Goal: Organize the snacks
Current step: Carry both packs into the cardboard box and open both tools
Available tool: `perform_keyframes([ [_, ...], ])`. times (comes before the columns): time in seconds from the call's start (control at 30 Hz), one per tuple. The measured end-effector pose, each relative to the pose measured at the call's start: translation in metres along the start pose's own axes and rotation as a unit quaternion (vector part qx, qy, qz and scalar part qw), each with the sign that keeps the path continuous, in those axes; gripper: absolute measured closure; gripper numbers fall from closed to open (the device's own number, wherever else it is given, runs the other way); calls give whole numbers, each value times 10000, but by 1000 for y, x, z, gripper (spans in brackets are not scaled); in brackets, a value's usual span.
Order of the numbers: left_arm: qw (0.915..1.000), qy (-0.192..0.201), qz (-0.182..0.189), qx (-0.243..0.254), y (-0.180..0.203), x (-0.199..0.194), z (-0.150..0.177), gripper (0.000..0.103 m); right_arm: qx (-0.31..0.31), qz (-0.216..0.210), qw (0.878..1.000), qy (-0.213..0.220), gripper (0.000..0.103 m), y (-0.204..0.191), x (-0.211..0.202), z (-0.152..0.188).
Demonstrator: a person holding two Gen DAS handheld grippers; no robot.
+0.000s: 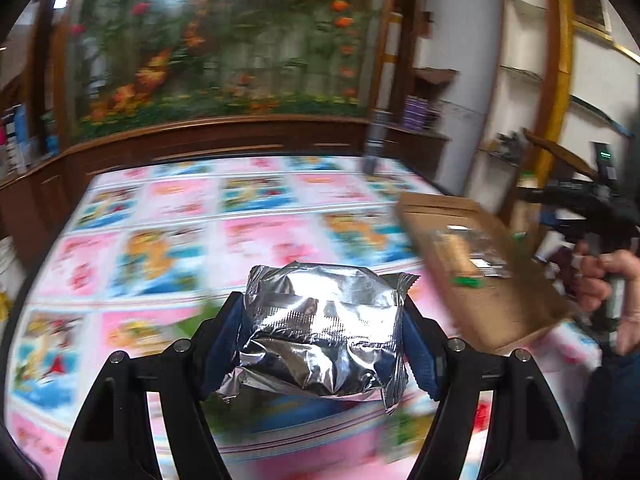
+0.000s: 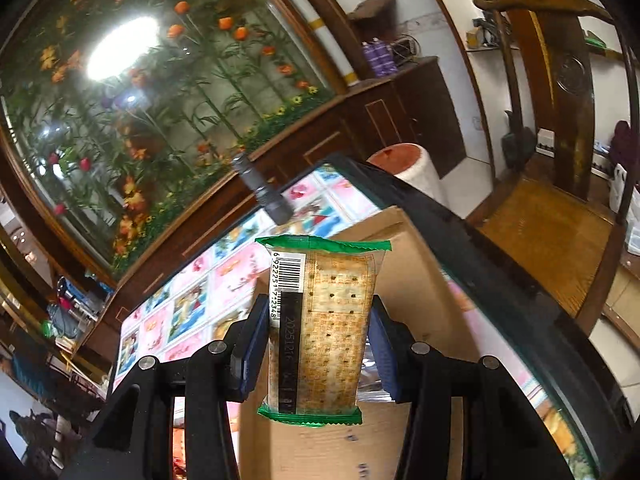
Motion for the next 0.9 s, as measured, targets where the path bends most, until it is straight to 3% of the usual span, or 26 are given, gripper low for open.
perform_keyframes([
  [0.2,9941,-389,923,409,101,65,-9,30,-516,626,9961,-353,52,2,21,7],
  [0.37,9873,-774,1212,672,150,110,4,30,-599,838,9916,-781,52,15,35,17],
  [0.53,9840,-1097,1200,722,159,138,22,30,-924,1062,9836,-1132,52,18,50,31],
  [0.9,9846,-1137,1111,726,155,151,24,30,-1233,1195,9766,-1295,52,7,57,43],
])
Point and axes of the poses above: each gripper's, at about its wrist camera, not at the fingertips, and x roughly the way its jaws point, y to its right, z to its underside, the point moved 6 cm from there along x, roughly the way its jaws point, and after that the axes turned 11 degrees about z, right-handed, at the moved point
